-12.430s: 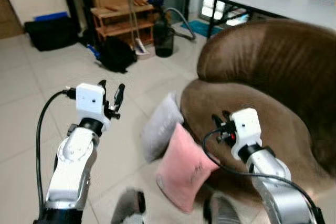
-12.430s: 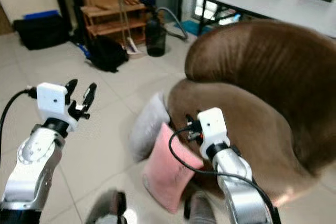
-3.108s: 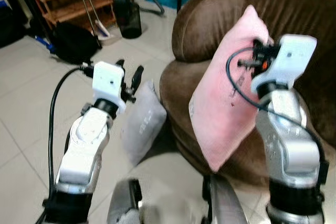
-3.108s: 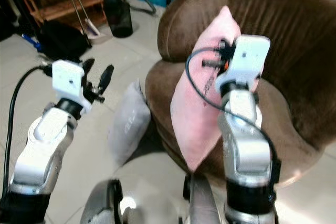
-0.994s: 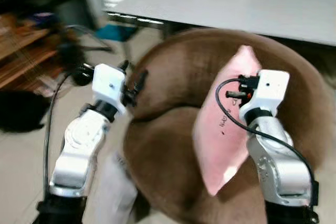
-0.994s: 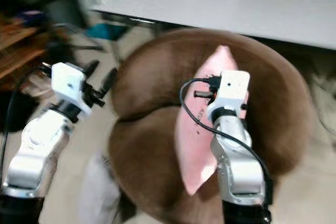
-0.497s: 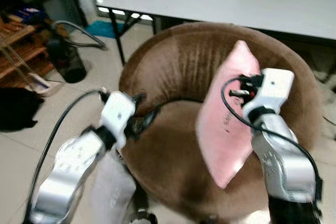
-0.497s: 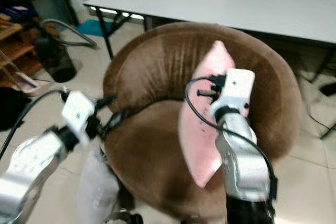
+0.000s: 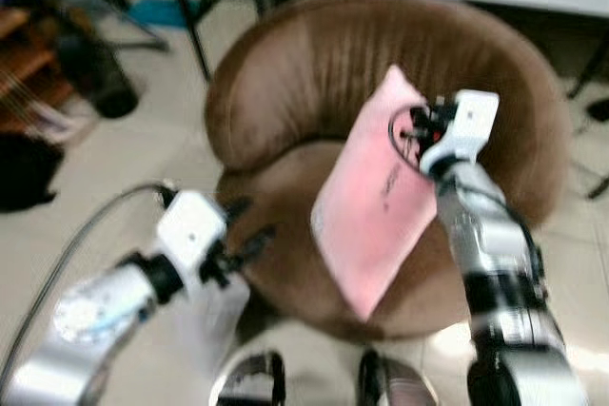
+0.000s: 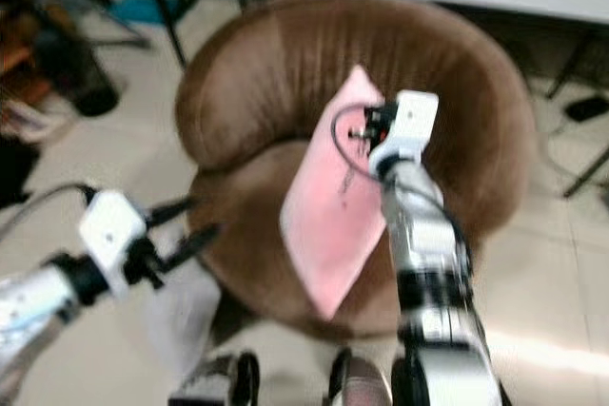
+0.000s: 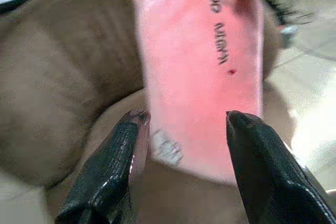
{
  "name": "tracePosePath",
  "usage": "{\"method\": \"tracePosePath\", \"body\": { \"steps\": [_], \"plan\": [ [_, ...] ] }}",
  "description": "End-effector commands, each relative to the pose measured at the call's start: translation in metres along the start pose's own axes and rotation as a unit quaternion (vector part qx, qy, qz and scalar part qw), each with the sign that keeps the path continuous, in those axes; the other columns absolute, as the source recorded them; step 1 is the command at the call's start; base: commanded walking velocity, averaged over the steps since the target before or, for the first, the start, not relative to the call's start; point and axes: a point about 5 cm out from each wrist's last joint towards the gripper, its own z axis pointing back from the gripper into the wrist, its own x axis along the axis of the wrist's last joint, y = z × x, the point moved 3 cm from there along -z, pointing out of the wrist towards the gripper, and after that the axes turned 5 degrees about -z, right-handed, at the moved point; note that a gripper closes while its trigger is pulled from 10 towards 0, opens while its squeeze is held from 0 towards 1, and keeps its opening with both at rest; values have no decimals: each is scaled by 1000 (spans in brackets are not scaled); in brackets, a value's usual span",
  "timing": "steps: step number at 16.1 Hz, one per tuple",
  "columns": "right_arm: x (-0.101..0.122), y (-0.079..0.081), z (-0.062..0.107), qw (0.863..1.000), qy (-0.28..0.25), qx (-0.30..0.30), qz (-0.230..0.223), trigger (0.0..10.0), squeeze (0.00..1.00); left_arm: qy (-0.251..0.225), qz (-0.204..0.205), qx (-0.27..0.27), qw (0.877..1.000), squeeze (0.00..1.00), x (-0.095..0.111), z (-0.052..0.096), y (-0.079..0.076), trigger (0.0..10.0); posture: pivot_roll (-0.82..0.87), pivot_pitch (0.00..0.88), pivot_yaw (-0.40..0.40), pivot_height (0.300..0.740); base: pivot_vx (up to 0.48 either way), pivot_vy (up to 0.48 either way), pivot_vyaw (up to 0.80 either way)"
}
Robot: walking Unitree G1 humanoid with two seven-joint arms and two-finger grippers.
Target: Move the pillow to the sofa from floor
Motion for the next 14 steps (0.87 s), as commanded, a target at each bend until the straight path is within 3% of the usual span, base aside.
{"method": "tracePosePath", "body": {
  "steps": [1,2,3,8,9,12,14],
  "plan": [
    [10,-1,-8,1000,-25,8,7,10000,0,-3,-2,-1,1000,0,5,4,-2,10000,111,261,51,740,0,0,0],
    [10,-5,-15,999,-19,-3,37,10000,573,-1,-2,-1,1000,0,7,7,-1,10000,119,263,54,740,0,0,0],
    [17,-14,-25,994,-18,-32,105,10000,1000,3,-3,-3,1000,0,8,8,0,10000,129,268,59,740,0,0,0],
    [49,-20,-36,975,-54,-57,209,10000,1000,8,-4,-7,1000,0,9,8,-2,10000,135,253,58,740,0,0,0],
    [59,-27,-37,967,-64,-79,233,10000,0,7,-5,22,1000,0,8,5,3,10000,117,238,55,740,0,0,0],
    [54,-26,-33,977,-76,-52,191,10000,0,20,18,102,994,0,-4,-3,14,10000,62,193,43,740,0,0,0],
    [29,-27,-14,985,-72,-36,155,10000,0,35,23,158,987,0,-16,-5,22,10000,10,154,40,740,0,0,0]
  ]
}}
